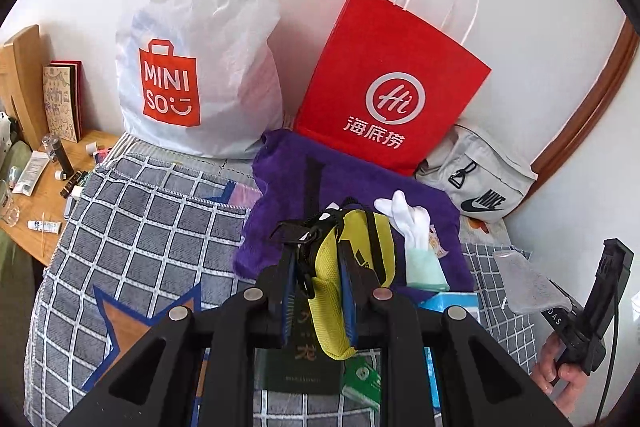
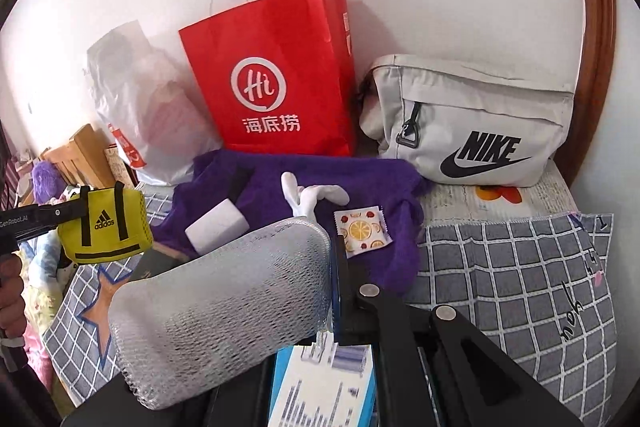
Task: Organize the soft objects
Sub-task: 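Carry the pouch and mesh bag over the purple towel with both tools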
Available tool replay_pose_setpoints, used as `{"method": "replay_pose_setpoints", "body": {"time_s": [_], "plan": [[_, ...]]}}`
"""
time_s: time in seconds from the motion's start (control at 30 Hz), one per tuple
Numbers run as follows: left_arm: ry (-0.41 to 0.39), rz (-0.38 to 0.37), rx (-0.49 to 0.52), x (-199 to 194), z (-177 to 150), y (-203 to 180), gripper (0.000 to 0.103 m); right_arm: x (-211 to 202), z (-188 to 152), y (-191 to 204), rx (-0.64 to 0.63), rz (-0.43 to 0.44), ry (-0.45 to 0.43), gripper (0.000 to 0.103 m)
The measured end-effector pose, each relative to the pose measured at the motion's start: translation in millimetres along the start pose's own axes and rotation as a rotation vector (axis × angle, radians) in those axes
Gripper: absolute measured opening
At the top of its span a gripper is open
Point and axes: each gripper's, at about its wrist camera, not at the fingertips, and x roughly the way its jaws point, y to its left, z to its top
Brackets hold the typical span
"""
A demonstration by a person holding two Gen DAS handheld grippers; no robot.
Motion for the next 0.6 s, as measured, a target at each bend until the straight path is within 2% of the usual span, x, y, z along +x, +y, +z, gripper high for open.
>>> {"method": "replay_pose_setpoints", "body": {"time_s": [0.27,0.6], "plan": [[0.017,-0.006,-0.031,34,24,2,0.019,45,25,-13,0.036,0.014,0.047,0.005],[0.044,-0.003,-0.059,73,44,1,0.019,83,51,-22,0.049,0.009,0.035,0.005]]}}
